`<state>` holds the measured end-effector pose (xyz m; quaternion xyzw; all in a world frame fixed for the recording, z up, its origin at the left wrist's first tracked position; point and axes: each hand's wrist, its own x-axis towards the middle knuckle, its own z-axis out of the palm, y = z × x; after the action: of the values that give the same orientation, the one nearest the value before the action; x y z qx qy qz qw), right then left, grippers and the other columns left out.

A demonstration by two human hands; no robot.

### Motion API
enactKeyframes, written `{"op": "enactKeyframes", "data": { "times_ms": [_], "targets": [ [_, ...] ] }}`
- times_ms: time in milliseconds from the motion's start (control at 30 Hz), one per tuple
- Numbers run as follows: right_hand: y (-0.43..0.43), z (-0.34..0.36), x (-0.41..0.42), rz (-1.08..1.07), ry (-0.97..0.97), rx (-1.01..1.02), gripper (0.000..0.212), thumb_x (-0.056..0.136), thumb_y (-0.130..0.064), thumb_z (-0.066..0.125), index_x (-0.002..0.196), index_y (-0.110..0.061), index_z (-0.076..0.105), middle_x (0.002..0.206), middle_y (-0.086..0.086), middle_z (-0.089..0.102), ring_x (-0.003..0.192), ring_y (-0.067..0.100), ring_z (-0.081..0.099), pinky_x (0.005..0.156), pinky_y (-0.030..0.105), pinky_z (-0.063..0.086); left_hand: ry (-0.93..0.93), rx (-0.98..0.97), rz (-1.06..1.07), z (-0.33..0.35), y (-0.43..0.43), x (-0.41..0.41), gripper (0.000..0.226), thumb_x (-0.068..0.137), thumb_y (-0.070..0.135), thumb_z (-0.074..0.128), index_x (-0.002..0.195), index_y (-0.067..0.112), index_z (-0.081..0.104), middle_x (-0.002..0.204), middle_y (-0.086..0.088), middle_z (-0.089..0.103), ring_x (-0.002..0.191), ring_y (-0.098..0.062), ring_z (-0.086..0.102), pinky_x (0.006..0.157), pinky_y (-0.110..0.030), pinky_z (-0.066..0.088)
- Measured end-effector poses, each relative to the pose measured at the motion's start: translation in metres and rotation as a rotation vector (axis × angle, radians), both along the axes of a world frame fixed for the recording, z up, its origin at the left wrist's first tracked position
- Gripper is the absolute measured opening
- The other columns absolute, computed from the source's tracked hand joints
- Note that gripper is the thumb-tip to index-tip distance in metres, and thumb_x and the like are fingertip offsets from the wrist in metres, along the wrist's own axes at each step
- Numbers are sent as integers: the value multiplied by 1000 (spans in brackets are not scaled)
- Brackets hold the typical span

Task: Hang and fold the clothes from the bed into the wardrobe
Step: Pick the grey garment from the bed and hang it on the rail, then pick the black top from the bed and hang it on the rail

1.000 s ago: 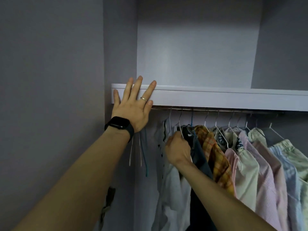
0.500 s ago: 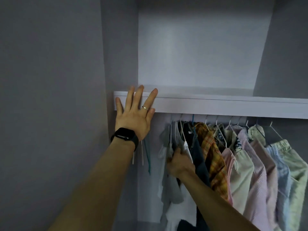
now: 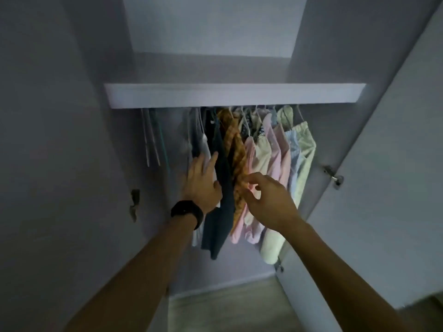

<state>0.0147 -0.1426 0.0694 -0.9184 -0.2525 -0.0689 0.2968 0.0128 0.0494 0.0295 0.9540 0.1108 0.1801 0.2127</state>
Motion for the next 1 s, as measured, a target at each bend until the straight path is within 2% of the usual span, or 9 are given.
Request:
{"op": "enactKeyframes", "data": {
  "times_ms": [133, 267, 433, 467, 533, 700, 767, 867, 1000],
  "targets": [
    [-91, -25, -75, -207, 8, 78, 28, 95, -28, 63, 124, -28, 65, 123, -7, 66, 108, 19, 59, 88, 27, 46, 66, 64, -345, -40, -103, -16, 67, 96, 33, 56, 155, 24, 28, 162, -8, 26, 149, -31, 24, 118, -55, 26],
    [-176, -58, -148, -499, 17, 58, 29, 97, -30, 62, 125, -28, 64, 127, -13, 64, 113, 16, 58, 91, 23, 45, 108, 40, -659, -66, -208, -37, 66, 97, 25, 55, 156, 28, 26, 165, -2, 18, 152, -22, 13, 122, -53, 14],
    [-275, -95, -267, -941, 121, 16, 30, 96, -29, 62, 126, -28, 63, 124, -4, 66, 108, 27, 58, 86, 36, 52, 194, 72, -1051, -86, -345, -102, 67, 98, 25, 52, 157, 33, 22, 166, 4, 12, 152, -15, 8, 122, -48, 7],
    [-281, -102, -277, -986, 125, 6, 29, 96, -27, 63, 125, -27, 65, 122, -2, 67, 107, 29, 59, 86, 36, 50, 214, 75, -1081, -88, -352, -109, 67, 97, 25, 52, 157, 33, 21, 166, 4, 12, 152, -14, 9, 122, -47, 6],
    [-309, -114, -337, -1245, 181, 55, 29, 96, -26, 63, 124, -28, 65, 123, -5, 67, 109, 28, 57, 88, 35, 47, 227, 137, -1279, -96, -406, -150, 67, 97, 25, 52, 157, 33, 22, 165, 4, 13, 151, -16, 16, 122, -46, 9],
    [-333, -153, -451, -1623, 280, 219, 29, 99, -32, 58, 127, -30, 63, 130, -10, 63, 116, 21, 54, 97, 31, 43, 308, 240, -1605, -126, -486, -239, 64, 99, 28, 50, 157, 33, 23, 165, 7, 12, 147, -19, 23, 120, -42, 17],
    [-334, -170, -496, -1765, 328, 276, 29, 99, -34, 57, 128, -32, 62, 130, -10, 62, 118, 20, 53, 97, 31, 42, 337, 303, -1731, -140, -514, -276, 64, 98, 28, 50, 157, 32, 25, 165, 7, 13, 149, -20, 19, 120, -40, 15],
    [-332, -192, -553, -1930, 394, 367, 30, 99, -33, 58, 129, -31, 61, 132, -9, 61, 124, 21, 52, 100, 30, 39, 334, 441, -1900, -158, -550, -323, 64, 97, 30, 49, 156, 33, 24, 165, 6, 13, 151, -16, 12, 121, -45, 15],
    [-330, -219, -606, -2091, 441, 493, 32, 97, -30, 60, 128, -26, 62, 128, -4, 63, 121, 23, 55, 98, 30, 41, 306, 588, -2003, -176, -589, -366, 66, 96, 35, 48, 157, 36, 21, 165, 6, 14, 151, -15, 13, 121, -48, 18]
  ]
}}
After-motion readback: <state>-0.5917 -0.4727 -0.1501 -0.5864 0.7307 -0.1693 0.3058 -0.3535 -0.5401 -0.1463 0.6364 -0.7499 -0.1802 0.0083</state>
